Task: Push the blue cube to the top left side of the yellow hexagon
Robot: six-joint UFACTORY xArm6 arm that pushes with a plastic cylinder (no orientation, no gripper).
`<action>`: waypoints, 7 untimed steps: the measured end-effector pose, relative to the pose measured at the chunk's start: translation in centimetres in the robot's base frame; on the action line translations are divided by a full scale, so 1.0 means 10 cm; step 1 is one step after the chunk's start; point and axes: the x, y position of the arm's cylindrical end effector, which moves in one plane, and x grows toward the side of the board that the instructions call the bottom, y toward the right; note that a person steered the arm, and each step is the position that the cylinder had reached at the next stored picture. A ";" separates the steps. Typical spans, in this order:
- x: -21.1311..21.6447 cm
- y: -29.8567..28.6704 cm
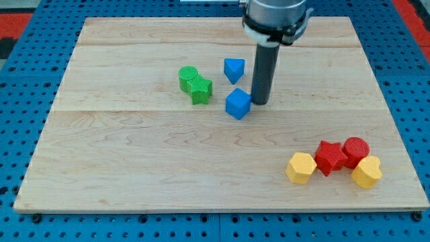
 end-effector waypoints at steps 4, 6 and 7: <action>0.29 0.42; 0.33 0.44; 0.38 0.14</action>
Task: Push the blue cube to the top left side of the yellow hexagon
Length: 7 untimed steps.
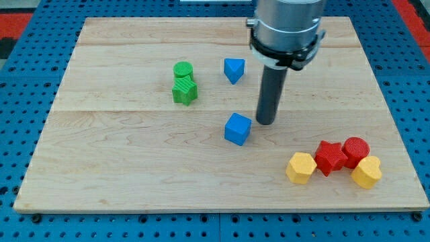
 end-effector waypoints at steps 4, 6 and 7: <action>0.06 -1.38; 0.19 -0.32; -0.08 -1.05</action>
